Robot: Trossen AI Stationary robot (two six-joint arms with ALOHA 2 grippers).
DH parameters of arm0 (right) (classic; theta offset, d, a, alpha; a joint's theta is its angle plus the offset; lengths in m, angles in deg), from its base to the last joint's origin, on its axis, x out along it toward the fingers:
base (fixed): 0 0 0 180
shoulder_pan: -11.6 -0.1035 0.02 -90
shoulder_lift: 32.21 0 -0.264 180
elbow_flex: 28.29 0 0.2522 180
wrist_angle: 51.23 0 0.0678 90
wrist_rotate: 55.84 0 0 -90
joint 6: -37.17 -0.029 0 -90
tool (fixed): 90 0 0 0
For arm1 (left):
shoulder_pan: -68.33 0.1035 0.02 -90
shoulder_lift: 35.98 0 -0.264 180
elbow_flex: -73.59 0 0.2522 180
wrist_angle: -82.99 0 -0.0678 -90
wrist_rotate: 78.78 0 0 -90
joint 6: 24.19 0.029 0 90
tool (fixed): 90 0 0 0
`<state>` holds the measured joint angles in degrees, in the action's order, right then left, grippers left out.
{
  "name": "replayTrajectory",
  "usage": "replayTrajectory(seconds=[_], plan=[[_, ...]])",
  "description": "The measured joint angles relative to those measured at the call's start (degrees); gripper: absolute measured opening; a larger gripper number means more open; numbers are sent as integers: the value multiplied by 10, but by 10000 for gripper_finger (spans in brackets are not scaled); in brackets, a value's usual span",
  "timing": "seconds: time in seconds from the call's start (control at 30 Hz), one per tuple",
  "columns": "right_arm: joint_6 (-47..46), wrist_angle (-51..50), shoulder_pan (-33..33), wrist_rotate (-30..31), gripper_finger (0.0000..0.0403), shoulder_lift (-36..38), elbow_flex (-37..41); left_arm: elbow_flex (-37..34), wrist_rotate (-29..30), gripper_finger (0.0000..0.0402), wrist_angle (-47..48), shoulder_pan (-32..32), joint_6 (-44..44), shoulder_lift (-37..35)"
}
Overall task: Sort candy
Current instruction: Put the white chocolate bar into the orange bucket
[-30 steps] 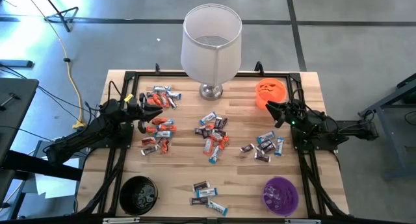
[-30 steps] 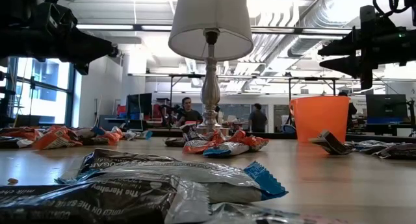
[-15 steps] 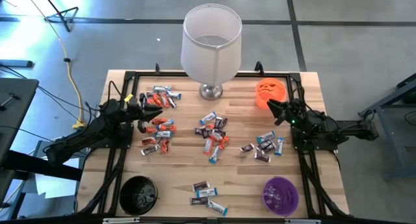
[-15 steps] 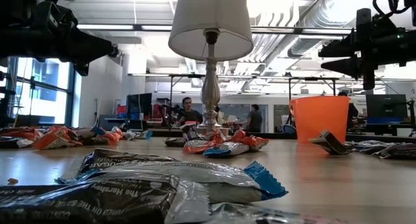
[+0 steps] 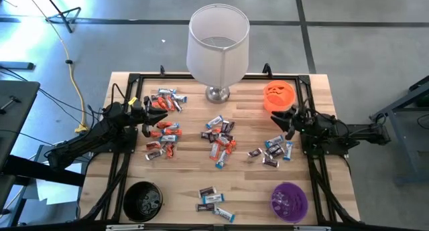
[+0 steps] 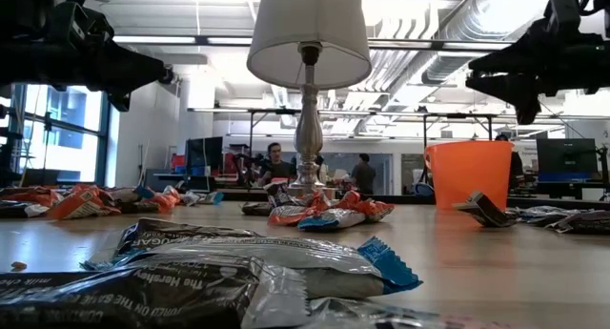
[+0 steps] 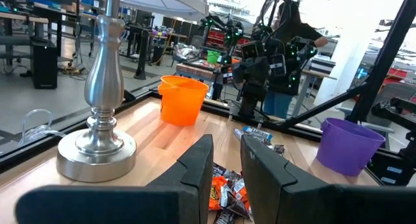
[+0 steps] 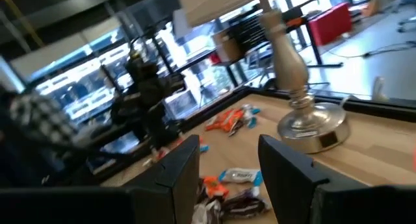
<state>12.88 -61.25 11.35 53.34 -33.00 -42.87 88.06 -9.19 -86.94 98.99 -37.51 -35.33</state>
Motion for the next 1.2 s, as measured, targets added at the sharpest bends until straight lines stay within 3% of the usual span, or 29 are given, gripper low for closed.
replayTrajectory(seconds=[0.33,0.63,0.93,1.07,1.2], plan=[[36,-9,0,-91,154,0,0,0,0,65,0,0,0,0],[53,-20,0,-96,154,0,0,0,0,64,0,0,0,0],[7,-23,0,-120,154,0,0,0,0,64,0,0,0,0],[-7,-113,0,-144,154,-14,-49,0,0,64,0,0,0,0],[-18,-283,0,-75,154,-71,-141,0,0,65,0,0,0,0]])
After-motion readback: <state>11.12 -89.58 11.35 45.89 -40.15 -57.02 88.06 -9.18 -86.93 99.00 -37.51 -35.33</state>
